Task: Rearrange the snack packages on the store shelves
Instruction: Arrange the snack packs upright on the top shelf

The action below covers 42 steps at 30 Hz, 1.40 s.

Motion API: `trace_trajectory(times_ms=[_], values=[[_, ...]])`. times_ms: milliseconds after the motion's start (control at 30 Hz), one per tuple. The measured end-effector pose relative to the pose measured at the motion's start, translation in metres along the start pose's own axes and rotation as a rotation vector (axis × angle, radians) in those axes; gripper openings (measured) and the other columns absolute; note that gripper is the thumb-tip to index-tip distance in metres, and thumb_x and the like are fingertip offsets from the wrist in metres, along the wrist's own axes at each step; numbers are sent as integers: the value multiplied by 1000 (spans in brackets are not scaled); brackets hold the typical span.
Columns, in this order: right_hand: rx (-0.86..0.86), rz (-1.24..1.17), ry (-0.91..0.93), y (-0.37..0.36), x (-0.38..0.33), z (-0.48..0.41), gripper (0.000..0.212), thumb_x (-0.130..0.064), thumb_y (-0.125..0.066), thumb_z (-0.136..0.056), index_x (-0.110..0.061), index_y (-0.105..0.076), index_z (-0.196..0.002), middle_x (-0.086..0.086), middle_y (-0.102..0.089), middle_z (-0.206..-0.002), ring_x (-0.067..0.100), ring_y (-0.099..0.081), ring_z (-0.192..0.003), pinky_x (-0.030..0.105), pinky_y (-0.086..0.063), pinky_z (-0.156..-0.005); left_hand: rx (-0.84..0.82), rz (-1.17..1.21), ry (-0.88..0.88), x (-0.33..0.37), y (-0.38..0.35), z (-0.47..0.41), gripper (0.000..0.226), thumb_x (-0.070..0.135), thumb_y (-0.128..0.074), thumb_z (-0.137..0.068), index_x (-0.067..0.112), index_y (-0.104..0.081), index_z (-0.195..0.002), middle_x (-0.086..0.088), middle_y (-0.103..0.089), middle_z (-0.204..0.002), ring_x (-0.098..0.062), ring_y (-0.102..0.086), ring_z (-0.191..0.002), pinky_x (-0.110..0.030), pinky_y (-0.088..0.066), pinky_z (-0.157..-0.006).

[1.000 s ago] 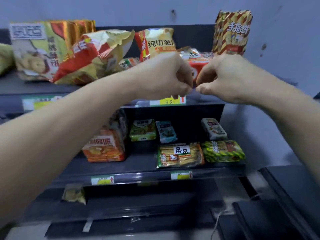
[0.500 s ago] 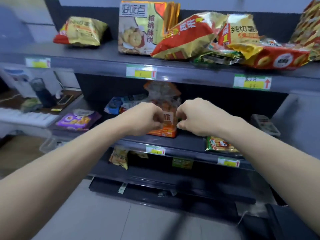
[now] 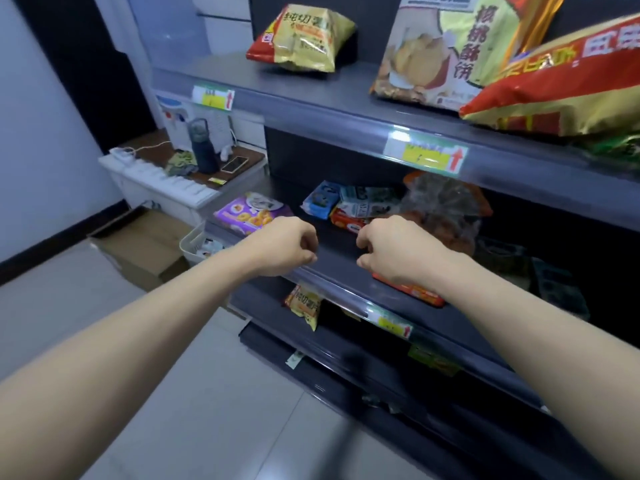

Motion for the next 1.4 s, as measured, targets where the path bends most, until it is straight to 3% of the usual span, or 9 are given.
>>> trace_trajectory(times_ms=[167, 433, 900, 1267, 1400], values=[[-40, -1, 20, -10, 10, -35, 27, -26, -59, -90, -7, -65, -108, 13, -66, -104, 34, -63, -92, 37, -55, -81, 1, -8, 60, -18, 2, -26, 19, 16, -61, -86, 10, -66, -104, -6, -68, -103, -18, -61, -91, -31, -52, -82], [-101, -8, -55, -18, 18, -68, 28, -26, -58, -92, -9, -63, -114, 14, -61, -115, 35, -60, -103, 35, -52, -84, -22, -8, 30, -37, -2, -67, 19, 16, -59, -87, 12, -66, -104, -4, -68, -101, -13, -54, -83, -22, -38, -69], [-59, -108, -334, -30, -30, -115, 30, -23, -57, -92, -11, -61, -119, 16, -58, -119, 35, -58, -105, 34, -51, -87, -155, 41, -246, -92, 15, -117, 15, 13, -62, -86, 9, -67, -100, -2, -61, -86, -14, -55, -81, -20, -39, -72], [-15, -169, -548, -36, -24, -90, 32, -24, -57, -93, -9, -61, -121, 15, -61, -117, 34, -59, -104, 37, -52, -87, -278, 67, -435, -73, 4, -121, 8, 15, -63, -87, 11, -65, -93, 1, -60, -83, -14, -54, -78, -22, -41, -72], [14, -181, -607, -34, -17, -69, 24, -23, -57, -92, -8, -63, -109, 17, -62, -112, 34, -59, -99, 32, -49, -80, -296, 72, -516, -47, 1, -116, 10, 18, -63, -87, 11, -66, -94, 0, -62, -86, -15, -55, -78, -22, -40, -70]])
Point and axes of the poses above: each hand's wrist, its own z-axis away from the middle knuckle, its own y-axis out of the back of the hand, x = y × z, the point moved 8 cm from there along -z, towards the middle knuckle
